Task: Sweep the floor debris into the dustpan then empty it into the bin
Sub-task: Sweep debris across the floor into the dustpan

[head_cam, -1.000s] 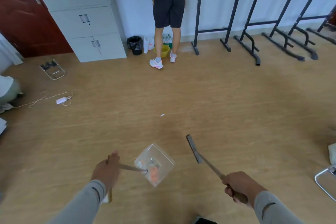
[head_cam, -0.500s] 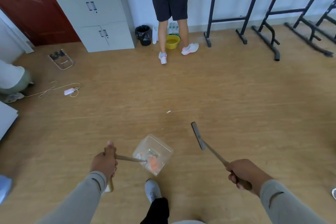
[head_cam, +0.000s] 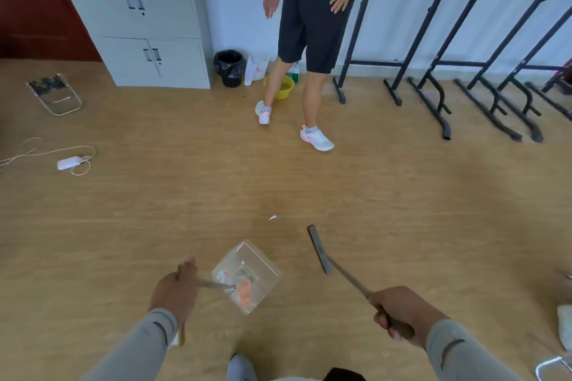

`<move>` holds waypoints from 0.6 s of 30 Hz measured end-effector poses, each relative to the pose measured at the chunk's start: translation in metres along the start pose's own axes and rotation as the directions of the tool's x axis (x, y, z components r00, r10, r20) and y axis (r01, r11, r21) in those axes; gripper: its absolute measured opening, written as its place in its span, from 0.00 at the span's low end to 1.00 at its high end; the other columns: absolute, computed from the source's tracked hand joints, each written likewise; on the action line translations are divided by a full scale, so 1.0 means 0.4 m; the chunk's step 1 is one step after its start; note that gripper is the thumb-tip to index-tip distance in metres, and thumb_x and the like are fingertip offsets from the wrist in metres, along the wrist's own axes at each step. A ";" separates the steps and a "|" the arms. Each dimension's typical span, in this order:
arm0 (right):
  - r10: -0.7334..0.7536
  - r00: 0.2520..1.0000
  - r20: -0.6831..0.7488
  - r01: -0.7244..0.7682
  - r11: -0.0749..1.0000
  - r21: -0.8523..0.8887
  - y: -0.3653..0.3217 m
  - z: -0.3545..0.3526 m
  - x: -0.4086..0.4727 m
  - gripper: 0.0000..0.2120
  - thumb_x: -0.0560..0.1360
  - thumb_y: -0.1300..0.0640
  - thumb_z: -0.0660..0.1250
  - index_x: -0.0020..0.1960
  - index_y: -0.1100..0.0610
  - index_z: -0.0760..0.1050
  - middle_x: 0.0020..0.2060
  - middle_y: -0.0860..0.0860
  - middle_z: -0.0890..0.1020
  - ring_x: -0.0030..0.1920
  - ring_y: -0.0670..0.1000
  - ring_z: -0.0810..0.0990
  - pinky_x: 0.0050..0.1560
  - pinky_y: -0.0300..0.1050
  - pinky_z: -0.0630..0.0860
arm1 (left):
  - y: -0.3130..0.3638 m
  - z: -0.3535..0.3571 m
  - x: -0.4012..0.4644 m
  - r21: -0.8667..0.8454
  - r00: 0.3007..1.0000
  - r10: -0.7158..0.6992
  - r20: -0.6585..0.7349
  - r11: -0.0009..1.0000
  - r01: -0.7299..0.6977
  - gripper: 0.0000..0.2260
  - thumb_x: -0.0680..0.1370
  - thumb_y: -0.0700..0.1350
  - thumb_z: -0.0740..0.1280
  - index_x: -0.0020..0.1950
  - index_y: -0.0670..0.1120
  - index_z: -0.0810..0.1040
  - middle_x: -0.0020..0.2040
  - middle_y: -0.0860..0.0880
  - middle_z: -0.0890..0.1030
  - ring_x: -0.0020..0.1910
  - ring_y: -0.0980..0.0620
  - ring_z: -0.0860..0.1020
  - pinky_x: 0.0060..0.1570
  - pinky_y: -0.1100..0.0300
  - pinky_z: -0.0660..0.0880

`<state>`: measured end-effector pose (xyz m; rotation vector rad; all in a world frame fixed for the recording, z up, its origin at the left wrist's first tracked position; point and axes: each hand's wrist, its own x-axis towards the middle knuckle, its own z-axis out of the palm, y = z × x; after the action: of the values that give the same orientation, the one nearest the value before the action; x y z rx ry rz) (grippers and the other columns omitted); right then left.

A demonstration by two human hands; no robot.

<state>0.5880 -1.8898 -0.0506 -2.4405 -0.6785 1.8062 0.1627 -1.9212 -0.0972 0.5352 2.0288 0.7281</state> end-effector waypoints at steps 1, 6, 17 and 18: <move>0.006 1.000 -0.006 -0.006 1.000 0.002 -0.020 0.009 0.002 0.11 0.81 0.59 0.63 0.55 0.68 0.75 0.27 0.57 0.74 0.20 0.52 0.65 0.23 0.40 0.63 | 0.012 0.000 0.019 0.006 1.000 0.003 -0.002 1.000 -0.003 0.34 0.81 0.69 0.57 0.39 0.39 0.79 0.22 0.48 0.73 0.19 0.48 0.69 0.29 0.57 0.68; -0.004 1.000 -0.029 0.004 1.000 0.006 -0.119 0.032 0.026 0.10 0.81 0.59 0.63 0.55 0.66 0.75 0.28 0.58 0.76 0.22 0.51 0.67 0.23 0.41 0.65 | 0.055 0.012 0.106 0.067 1.000 0.000 0.014 0.998 -0.001 0.35 0.79 0.72 0.55 0.40 0.41 0.79 0.25 0.46 0.76 0.24 0.45 0.72 0.32 0.54 0.71; -0.039 0.999 0.003 0.039 0.998 -0.043 -0.374 0.006 0.225 0.09 0.80 0.61 0.63 0.54 0.67 0.76 0.27 0.58 0.77 0.21 0.52 0.67 0.23 0.41 0.64 | 0.240 0.123 0.281 0.158 0.999 -0.044 -0.002 0.986 0.044 0.37 0.81 0.69 0.55 0.59 0.36 0.81 0.53 0.29 0.82 0.51 0.27 0.81 0.53 0.36 0.78; -0.042 0.999 0.010 0.043 0.998 -0.044 -0.401 0.000 0.246 0.09 0.80 0.61 0.63 0.54 0.68 0.76 0.27 0.58 0.77 0.21 0.53 0.67 0.23 0.41 0.64 | 0.262 0.134 0.297 0.170 0.999 -0.049 -0.002 0.984 0.048 0.36 0.81 0.69 0.56 0.59 0.36 0.81 0.52 0.29 0.82 0.49 0.27 0.81 0.52 0.36 0.78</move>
<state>0.5587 -1.7095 -0.0950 -2.4270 -0.7736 1.8076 0.1572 -1.7559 -0.1212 0.5821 2.1061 0.5273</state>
